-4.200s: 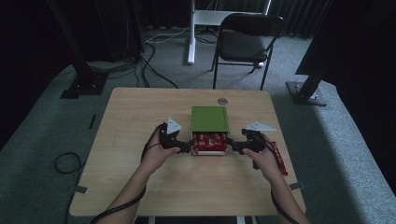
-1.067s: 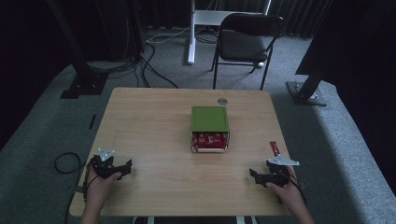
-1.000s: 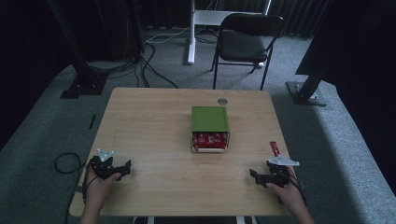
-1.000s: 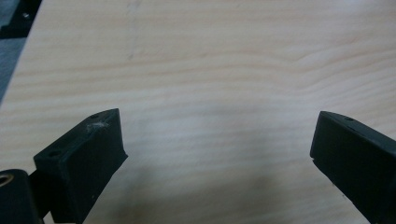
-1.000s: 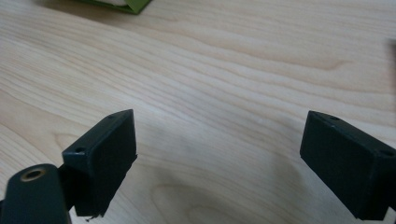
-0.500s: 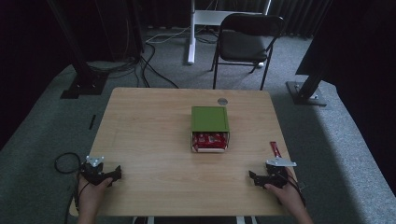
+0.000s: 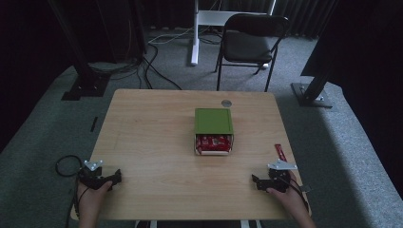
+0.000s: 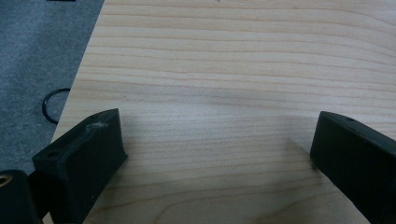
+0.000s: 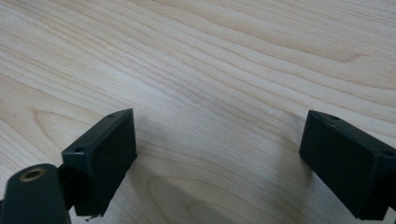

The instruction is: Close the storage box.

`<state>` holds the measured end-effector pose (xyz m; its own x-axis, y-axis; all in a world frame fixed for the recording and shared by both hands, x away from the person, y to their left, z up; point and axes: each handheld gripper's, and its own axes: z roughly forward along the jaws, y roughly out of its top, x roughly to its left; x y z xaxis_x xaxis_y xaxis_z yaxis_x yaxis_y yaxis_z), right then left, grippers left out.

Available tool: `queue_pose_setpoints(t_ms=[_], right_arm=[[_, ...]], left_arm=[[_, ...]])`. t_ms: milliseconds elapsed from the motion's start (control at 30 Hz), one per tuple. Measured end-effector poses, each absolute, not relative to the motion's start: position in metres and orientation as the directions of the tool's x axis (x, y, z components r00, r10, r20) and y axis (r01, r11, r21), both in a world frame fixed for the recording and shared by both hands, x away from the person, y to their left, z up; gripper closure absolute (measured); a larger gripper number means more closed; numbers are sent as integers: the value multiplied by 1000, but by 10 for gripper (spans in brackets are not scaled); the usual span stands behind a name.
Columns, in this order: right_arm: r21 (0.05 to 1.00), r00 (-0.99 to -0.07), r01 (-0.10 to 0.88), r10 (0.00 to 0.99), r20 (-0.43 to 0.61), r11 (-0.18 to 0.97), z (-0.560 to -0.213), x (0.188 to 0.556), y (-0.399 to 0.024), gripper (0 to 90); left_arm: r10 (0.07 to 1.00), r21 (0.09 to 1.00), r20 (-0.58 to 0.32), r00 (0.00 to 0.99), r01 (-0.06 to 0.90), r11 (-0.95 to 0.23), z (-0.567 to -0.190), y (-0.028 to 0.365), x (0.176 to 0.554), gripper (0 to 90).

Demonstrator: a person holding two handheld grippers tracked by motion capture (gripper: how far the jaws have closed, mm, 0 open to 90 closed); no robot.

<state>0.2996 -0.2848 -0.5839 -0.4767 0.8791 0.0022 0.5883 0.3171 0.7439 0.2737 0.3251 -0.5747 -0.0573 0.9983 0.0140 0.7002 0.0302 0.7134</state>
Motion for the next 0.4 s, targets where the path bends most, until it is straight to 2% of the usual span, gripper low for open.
queue_pose_setpoints(t_ms=[400], right_arm=[[743, -476, 590, 880, 4, 316, -584, 300, -285, 105]], left_arm=[[996, 714, 13, -87, 698, 52, -575, 322, 275, 38]])
